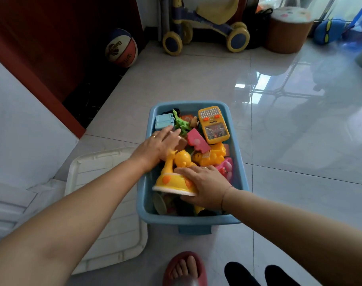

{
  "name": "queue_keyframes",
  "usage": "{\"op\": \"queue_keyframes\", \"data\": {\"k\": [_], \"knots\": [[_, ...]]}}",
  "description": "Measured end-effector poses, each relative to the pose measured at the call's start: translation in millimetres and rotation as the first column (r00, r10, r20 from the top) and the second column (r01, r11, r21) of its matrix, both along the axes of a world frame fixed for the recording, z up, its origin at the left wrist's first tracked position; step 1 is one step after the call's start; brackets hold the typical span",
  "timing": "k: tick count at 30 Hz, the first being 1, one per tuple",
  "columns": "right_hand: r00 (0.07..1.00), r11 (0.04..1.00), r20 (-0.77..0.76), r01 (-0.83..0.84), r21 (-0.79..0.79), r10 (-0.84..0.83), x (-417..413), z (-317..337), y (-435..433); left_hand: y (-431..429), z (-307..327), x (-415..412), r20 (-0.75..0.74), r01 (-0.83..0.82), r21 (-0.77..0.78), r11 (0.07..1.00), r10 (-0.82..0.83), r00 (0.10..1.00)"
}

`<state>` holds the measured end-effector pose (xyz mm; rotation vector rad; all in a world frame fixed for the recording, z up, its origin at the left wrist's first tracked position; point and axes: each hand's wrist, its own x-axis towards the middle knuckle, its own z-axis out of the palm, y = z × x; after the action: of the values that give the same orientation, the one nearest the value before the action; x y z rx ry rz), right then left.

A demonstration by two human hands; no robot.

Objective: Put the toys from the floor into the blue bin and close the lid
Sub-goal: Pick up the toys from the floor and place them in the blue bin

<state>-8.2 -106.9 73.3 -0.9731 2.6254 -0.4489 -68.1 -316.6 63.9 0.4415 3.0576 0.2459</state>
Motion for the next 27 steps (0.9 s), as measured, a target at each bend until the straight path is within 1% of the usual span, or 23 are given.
{"op": "queue_keyframes", "data": {"k": [1,2,3,4,6,7,8,9,10,11,12,13,14,15,16,17,18,20,21,22,24,25,27], "knots": [[0.999,0.997,0.009,-0.046,0.058,0.045,-3,0,-1,1,-3,0,-0.010,-0.079,0.054,0.995,0.080,0.997],[0.997,0.992,0.028,-0.075,0.106,0.073,-6,-1,-2,3,-3,-1,-0.050,-0.139,0.071,0.988,0.142,0.989],[0.996,0.987,0.045,-0.080,0.143,0.074,-8,0,-5,7,-1,-2,-0.086,-0.168,0.062,0.984,0.173,0.981],[0.997,0.983,0.048,-0.060,0.171,0.053,-11,-1,-10,11,2,-3,-0.090,-0.184,0.063,0.981,0.189,0.978],[1.000,0.980,0.017,0.013,0.200,-0.017,-15,-1,-21,19,9,-2,-0.012,-0.268,0.175,0.947,0.275,0.961],[0.999,0.978,-0.006,0.043,0.204,-0.042,-16,-2,-26,23,10,2,0.038,-0.337,0.264,0.904,0.339,0.940],[0.998,0.977,-0.025,0.058,0.205,-0.054,-15,-3,-29,24,10,8,0.093,-0.413,0.350,0.841,0.408,0.908],[0.997,0.977,-0.037,0.067,0.203,-0.060,-14,-4,-30,24,9,17,0.146,-0.467,0.423,0.777,0.450,0.881],[0.997,0.977,-0.050,0.072,0.200,-0.063,-11,-6,-30,24,10,29,0.191,-0.489,0.458,0.742,0.455,0.870],[0.996,0.977,-0.066,0.071,0.202,-0.059,-9,-9,-30,26,11,42,0.220,-0.483,0.452,0.750,0.431,0.875],[0.996,0.973,-0.069,0.061,0.221,-0.047,-8,-9,-30,28,11,55,0.242,-0.459,0.414,0.786,0.391,0.888],[0.999,0.967,-0.034,0.041,0.250,-0.034,-9,-7,-29,34,12,69,0.268,-0.430,0.359,0.828,0.350,0.898],[0.998,0.964,0.050,0.021,0.265,-0.036,-12,-2,-29,36,11,80,0.292,-0.407,0.315,0.857,0.321,0.901],[0.984,0.967,0.167,0.012,0.256,-0.057,-15,4,-28,39,11,87,0.307,-0.404,0.294,0.866,0.314,0.898],[0.957,0.974,0.278,0.019,0.228,-0.084,-18,11,-26,38,9,89,0.323,-0.425,0.295,0.856,0.329,0.887],[0.932,0.980,0.348,0.034,0.195,-0.101,-20,14,-23,35,7,88,0.337,-0.456,0.309,0.835,0.352,0.873],[0.922,0.985,0.373,0.039,0.167,-0.100,-19,16,-19,33,8,85,0.355,-0.484,0.321,0.814,0.370,0.858],[0.937,0.990,0.343,0.016,0.138,-0.064,-13,13,-11,31,10,79,0.371,-0.493,0.293,0.819,0.378,0.848],[0.942,0.989,0.332,-0.003,0.145,-0.046,-11,11,-9,31,10,75,0.354,-0.487,0.273,0.830,0.384,0.853],[0.942,0.986,0.334,-0.024,0.163,-0.032,-10,10,-7,31,11,71,0.312,-0.496,0.273,0.825,0.411,0.856],[0.948,0.977,0.319,-0.067,0.203,-0.001,-10,10,-7,29,9,60,0.187,-0.525,0.332,0.784,0.491,0.851],[0.954,0.971,0.298,-0.090,0.221,0.020,-10,9,-6,29,10,52,0.162,-0.526,0.361,0.770,0.503,0.849],[0.964,0.962,0.260,-0.123,0.243,0.057,-8,7,-4,31,12,36,0.229,-0.495,0.402,0.770,0.439,0.869]]}}
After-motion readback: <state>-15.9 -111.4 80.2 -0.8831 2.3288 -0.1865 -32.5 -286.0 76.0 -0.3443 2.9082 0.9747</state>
